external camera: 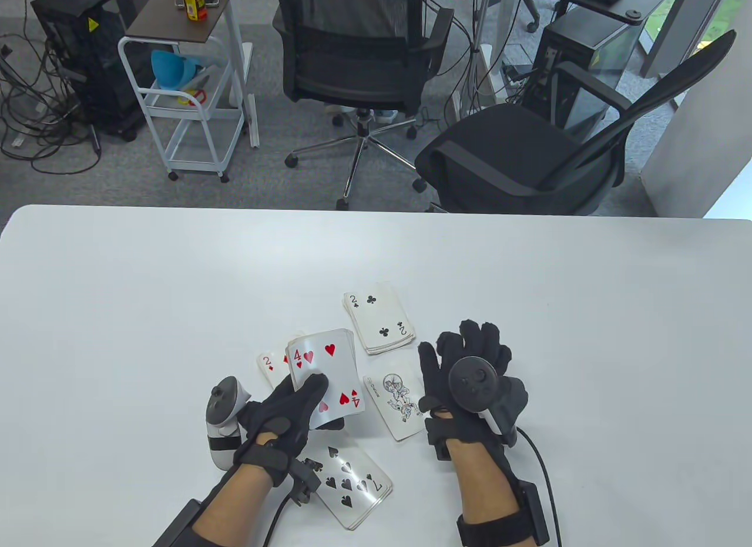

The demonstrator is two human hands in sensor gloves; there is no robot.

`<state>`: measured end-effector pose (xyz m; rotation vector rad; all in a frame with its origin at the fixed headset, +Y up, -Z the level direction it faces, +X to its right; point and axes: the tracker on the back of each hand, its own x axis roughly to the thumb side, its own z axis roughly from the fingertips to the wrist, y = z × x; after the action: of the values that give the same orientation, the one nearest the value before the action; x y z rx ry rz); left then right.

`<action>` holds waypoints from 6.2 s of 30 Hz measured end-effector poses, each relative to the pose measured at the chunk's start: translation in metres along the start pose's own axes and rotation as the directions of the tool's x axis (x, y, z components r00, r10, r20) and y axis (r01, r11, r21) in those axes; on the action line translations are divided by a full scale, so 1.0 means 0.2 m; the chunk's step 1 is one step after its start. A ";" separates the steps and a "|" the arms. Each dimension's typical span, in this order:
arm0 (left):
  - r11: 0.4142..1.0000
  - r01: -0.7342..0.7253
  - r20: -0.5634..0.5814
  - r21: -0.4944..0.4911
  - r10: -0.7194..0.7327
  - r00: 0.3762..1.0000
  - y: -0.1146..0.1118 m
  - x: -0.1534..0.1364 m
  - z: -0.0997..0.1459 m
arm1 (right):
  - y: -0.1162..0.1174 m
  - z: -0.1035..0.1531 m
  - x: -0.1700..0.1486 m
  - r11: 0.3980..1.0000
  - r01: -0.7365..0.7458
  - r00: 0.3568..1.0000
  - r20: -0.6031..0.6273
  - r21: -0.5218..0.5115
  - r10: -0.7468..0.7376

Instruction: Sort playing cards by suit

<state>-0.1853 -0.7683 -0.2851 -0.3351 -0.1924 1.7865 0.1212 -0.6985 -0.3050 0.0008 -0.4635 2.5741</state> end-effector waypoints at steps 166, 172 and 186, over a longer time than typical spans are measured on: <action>0.998 -0.068 0.022 0.007 0.068 0.997 0.02 0.02 0.01 | -0.03 0.05 0.17 0.979 0.200 0.963 0.191 -0.039 -0.190; 1.000 -0.014 0.022 0.000 0.014 1.000 0.00 0.02 0.00 | -0.20 -0.02 -0.15 0.992 0.073 0.990 -0.113 -0.103 -0.085; 1.000 -0.014 0.006 -0.009 0.014 1.000 -0.01 0.00 0.00 | 0.11 -0.08 -0.47 0.907 -0.157 0.858 -0.400 0.392 0.321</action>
<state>-0.1832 -0.7683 -0.2848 -0.3384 -0.2030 1.8008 0.1927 -0.7573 -0.3358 -0.5643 0.1865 2.7432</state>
